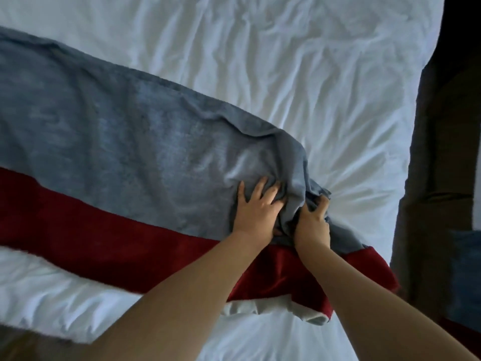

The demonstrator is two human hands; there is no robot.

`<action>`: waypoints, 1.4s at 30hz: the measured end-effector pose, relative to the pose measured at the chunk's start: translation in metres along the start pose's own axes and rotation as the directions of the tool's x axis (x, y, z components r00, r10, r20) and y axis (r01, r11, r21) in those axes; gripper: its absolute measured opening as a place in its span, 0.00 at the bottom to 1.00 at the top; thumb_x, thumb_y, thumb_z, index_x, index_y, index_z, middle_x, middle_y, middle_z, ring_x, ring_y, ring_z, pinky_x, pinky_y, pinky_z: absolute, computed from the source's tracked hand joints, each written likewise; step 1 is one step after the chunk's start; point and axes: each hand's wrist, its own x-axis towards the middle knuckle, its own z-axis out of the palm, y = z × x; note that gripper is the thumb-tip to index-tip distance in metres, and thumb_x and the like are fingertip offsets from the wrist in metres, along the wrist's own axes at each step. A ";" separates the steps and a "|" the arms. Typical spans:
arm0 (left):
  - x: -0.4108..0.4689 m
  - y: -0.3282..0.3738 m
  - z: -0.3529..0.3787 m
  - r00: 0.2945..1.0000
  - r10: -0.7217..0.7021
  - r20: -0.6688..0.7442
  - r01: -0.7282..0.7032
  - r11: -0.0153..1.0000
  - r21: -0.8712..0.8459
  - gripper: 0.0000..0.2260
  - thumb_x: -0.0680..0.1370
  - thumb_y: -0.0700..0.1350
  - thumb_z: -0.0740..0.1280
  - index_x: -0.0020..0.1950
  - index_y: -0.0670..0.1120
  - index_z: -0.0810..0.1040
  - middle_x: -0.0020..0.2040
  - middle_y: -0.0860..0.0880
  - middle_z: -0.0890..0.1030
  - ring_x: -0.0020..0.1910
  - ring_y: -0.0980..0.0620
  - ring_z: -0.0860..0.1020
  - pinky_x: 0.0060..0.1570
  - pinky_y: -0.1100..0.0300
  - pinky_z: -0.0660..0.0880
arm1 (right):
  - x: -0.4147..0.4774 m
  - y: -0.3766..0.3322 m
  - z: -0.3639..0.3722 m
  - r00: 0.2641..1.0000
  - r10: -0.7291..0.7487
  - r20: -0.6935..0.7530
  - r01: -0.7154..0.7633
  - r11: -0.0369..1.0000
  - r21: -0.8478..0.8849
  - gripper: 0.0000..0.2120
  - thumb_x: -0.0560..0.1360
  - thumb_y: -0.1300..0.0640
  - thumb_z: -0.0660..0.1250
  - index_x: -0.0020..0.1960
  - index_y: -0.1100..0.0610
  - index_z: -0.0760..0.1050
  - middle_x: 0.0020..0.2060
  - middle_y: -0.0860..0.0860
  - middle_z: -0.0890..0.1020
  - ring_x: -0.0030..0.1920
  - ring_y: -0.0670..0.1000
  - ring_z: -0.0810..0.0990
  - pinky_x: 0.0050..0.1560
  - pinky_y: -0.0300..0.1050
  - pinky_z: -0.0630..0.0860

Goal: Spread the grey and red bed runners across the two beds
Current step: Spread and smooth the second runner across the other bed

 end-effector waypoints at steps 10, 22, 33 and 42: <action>-0.085 0.125 0.050 0.855 -0.390 -0.341 0.356 0.921 -0.161 0.20 0.74 0.46 0.66 0.66 0.48 0.78 0.63 0.50 0.80 0.78 0.44 0.62 0.74 0.42 0.62 | -0.006 0.043 -0.015 0.922 -0.346 0.177 0.347 0.937 0.023 0.46 0.78 0.56 0.66 0.80 0.42 0.36 0.77 0.59 0.36 0.71 0.65 0.69 0.66 0.55 0.71; -0.114 0.161 0.090 0.802 -0.556 -0.218 0.389 0.763 -0.516 0.23 0.74 0.55 0.73 0.69 0.56 0.75 0.74 0.57 0.68 0.82 0.48 0.49 0.76 0.34 0.54 | -0.004 0.084 -0.001 0.785 -0.535 0.311 0.618 0.710 -0.339 0.51 0.77 0.47 0.65 0.74 0.39 0.21 0.76 0.65 0.29 0.78 0.67 0.54 0.76 0.59 0.55; -0.086 0.242 0.077 0.564 -0.730 -0.386 0.600 0.683 -0.417 0.12 0.70 0.48 0.73 0.52 0.55 0.81 0.64 0.51 0.76 0.75 0.41 0.64 0.71 0.41 0.63 | 0.006 0.125 -0.061 0.653 -0.738 0.170 0.736 0.565 -0.374 0.18 0.77 0.43 0.66 0.60 0.53 0.70 0.64 0.59 0.65 0.62 0.63 0.66 0.62 0.56 0.68; -0.050 0.291 0.089 0.511 -0.784 -0.353 0.619 0.620 -0.482 0.13 0.75 0.51 0.70 0.58 0.51 0.78 0.56 0.52 0.79 0.54 0.46 0.77 0.50 0.51 0.70 | 0.042 0.134 -0.088 0.733 -0.407 0.544 0.045 0.828 0.559 0.12 0.84 0.54 0.58 0.58 0.62 0.71 0.49 0.59 0.81 0.48 0.58 0.81 0.46 0.53 0.80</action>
